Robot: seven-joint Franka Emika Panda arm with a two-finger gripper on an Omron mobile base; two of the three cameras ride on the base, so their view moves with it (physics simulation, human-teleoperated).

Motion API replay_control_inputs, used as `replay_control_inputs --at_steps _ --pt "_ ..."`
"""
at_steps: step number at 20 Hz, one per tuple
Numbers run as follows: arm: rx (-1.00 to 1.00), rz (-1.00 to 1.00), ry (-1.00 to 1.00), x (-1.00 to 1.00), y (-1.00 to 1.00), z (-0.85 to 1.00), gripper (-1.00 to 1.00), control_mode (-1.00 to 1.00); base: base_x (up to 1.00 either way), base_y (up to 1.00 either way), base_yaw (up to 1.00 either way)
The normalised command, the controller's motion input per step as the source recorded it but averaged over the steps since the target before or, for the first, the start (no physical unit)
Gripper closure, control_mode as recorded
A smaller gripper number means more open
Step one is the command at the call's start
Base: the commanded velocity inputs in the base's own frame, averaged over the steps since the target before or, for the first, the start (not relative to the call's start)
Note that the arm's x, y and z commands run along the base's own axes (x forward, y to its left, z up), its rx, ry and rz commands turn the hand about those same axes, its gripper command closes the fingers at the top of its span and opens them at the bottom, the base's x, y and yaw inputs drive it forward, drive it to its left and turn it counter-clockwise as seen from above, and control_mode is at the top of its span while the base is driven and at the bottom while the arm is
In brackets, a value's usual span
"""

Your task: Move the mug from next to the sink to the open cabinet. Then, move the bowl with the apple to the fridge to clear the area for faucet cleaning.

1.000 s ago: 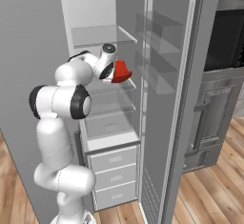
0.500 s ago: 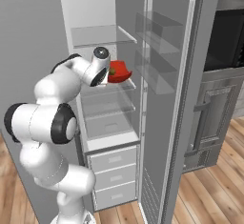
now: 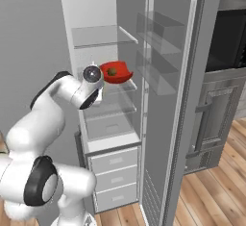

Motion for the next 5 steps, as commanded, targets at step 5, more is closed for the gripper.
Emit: replay_control_inputs --at_steps 5 --pt "0.01 -0.04 -0.62 -1.00 -0.08 0.99 -1.00 -1.00 0.00 0.00 0.00"
